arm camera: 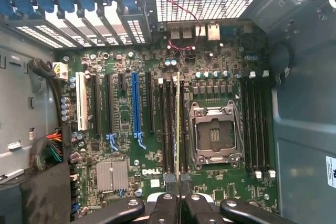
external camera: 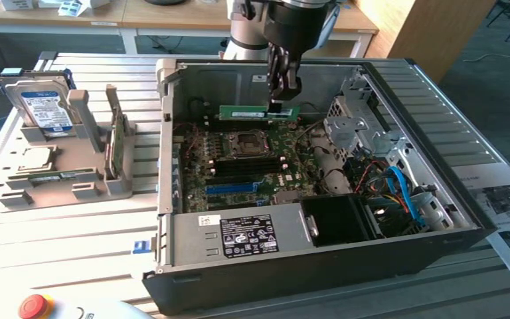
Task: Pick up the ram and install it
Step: 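Pick up the ram and move it above insertion slot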
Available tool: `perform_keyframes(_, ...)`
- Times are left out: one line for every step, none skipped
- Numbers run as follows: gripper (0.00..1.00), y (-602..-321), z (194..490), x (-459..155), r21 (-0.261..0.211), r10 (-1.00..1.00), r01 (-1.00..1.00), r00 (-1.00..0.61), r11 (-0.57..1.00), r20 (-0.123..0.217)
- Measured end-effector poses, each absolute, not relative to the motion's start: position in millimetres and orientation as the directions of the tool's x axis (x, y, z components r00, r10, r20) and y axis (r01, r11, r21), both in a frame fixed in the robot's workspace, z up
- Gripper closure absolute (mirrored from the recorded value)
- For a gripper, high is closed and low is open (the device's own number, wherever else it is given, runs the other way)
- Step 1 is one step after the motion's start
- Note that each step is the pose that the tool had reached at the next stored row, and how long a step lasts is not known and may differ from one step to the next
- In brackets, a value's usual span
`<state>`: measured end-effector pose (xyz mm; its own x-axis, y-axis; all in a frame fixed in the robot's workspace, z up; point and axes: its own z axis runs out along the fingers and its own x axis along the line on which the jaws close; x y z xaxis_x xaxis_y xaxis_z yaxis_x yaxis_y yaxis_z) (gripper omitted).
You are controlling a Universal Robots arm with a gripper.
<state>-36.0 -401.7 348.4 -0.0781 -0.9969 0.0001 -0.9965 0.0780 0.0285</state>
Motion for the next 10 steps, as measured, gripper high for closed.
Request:
perform_keyframes(0.88,-401.7,348.3,-36.0,0.029,-0.997,-0.997,-0.076,0.076,0.000)
perform_keyframes(0.88,-401.7,348.2,-36.0,0.030,-0.997,-0.997,-0.072,0.072,0.000)
perform_keyframes(0.88,-401.7,348.1,-36.0,0.030,-0.998,-0.997,-0.070,0.070,0.000)
perform_keyframes(0.88,-401.7,348.1,-36.0,0.030,-0.998,-0.997,-0.070,0.070,0.000)
perform_keyframes(0.88,-401.7,348.1,-35.9,0.030,-0.998,-0.997,-0.070,0.070,0.000)
perform_keyframes(0.88,-401.7,348.0,-35.9,0.030,-0.998,-0.997,-0.070,0.070,0.000)
perform_keyframes(0.88,-401.7,348.0,-35.9,0.030,-0.998,-0.997,-0.070,0.070,0.000)
perform_keyframes(0.88,-401.7,348.1,-35.9,0.030,-0.998,-0.997,-0.068,0.068,0.000)
perform_keyframes(0.88,-401.7,348.0,-35.9,0.030,-0.998,-0.997,-0.066,0.066,0.000)
perform_keyframes(0.88,-401.7,348.0,-35.9,0.030,-0.998,-0.998,-0.062,0.062,0.000)
